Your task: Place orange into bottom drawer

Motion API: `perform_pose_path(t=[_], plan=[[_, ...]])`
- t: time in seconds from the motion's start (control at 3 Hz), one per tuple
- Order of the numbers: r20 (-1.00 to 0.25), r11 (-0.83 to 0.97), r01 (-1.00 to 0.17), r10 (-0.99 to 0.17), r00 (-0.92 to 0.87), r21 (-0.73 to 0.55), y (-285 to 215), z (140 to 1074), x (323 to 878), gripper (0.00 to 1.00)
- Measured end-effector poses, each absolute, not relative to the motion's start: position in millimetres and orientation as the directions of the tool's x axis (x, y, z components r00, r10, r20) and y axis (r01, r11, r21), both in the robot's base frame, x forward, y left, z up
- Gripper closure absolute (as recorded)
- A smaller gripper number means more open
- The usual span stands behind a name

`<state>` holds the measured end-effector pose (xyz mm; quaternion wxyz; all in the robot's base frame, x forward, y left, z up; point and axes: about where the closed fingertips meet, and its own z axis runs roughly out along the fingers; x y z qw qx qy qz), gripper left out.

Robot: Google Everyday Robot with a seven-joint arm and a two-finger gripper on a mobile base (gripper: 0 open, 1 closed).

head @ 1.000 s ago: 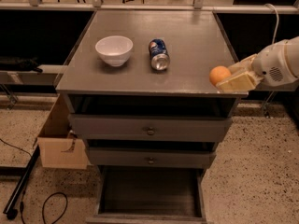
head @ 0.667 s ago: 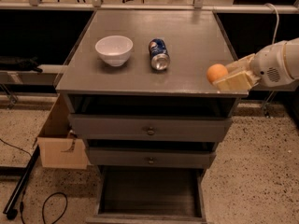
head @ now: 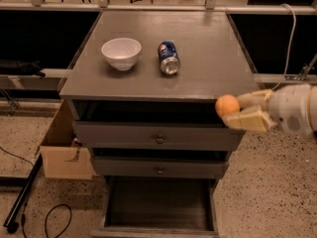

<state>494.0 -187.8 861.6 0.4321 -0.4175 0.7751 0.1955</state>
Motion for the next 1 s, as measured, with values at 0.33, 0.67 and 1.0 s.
perform_pose_path(t=[0.33,0.67,1.0], plan=[[-0.816,0.592,-0.805,-0.454,-0.358,0.025,-197.9,811.8,416.0,1.0],[-0.794,0.602,-0.794,-0.444,-0.416,0.08,-198.0,781.4,393.1,1.0],[-0.797,0.595,-0.799,-0.439,-0.414,0.087,-190.9,777.7,400.9,1.0]])
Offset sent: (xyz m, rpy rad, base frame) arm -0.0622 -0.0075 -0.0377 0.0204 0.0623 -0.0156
